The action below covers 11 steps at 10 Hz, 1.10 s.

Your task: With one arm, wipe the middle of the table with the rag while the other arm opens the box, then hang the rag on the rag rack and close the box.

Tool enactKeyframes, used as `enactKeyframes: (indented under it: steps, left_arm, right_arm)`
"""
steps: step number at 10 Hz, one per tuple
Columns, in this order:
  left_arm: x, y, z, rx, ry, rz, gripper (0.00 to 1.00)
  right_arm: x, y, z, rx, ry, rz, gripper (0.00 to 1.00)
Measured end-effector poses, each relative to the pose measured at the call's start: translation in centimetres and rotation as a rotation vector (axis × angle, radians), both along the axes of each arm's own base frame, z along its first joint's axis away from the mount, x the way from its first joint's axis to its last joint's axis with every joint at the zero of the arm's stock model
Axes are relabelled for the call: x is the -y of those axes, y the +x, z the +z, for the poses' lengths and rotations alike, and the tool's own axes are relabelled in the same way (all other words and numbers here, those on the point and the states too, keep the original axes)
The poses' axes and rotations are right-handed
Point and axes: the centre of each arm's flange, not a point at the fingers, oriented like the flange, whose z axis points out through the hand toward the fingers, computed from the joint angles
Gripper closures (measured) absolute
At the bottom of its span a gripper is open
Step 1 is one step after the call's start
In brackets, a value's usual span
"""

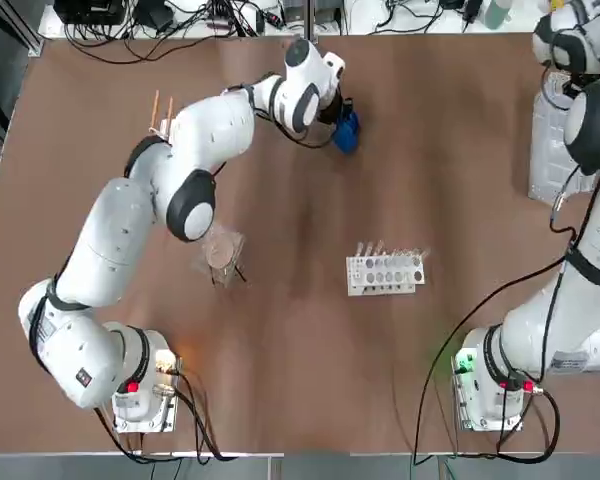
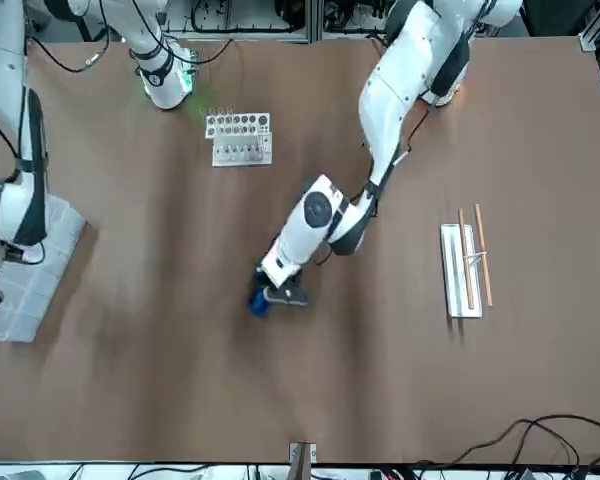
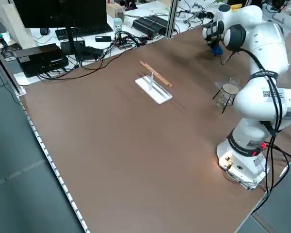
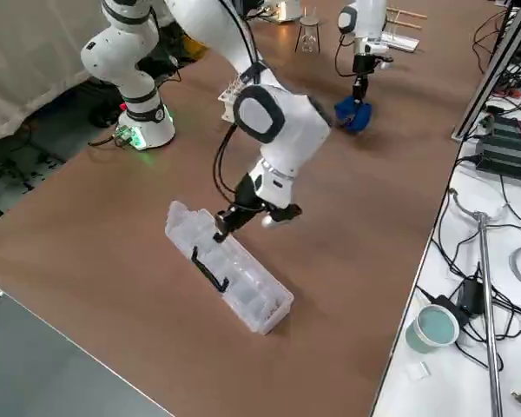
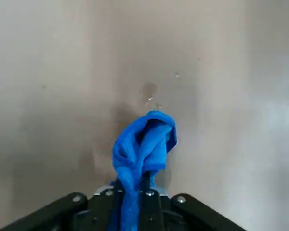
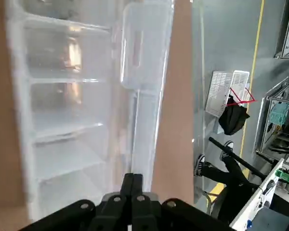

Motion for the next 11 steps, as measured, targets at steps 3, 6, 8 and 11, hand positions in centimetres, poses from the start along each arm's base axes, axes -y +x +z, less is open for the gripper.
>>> enactKeyframes:
  steps: [3,6,8,11]
  left_arm:
    - [-3.5,2.0,-1.9,-0.078,0.116,0.001,0.86]
    - [-10.7,5.7,0.9,-0.178,0.241,-0.007,0.86]
    - [-16.6,6.2,4.5,-0.162,0.341,-0.015,0.86]
    - [-27.6,4.7,11.9,-0.158,0.42,0.019,0.86]
  right_arm:
    - [7.2,-4.2,-0.8,-0.053,0.04,-0.056,0.99]
    - [11.8,-6.6,-1.5,-0.037,0.065,-0.056,0.99]
    - [10.5,-5.5,-1.1,0.004,0.167,-0.044,0.99]
    - [4.5,-2.6,6.9,0.042,0.367,-0.042,0.88]
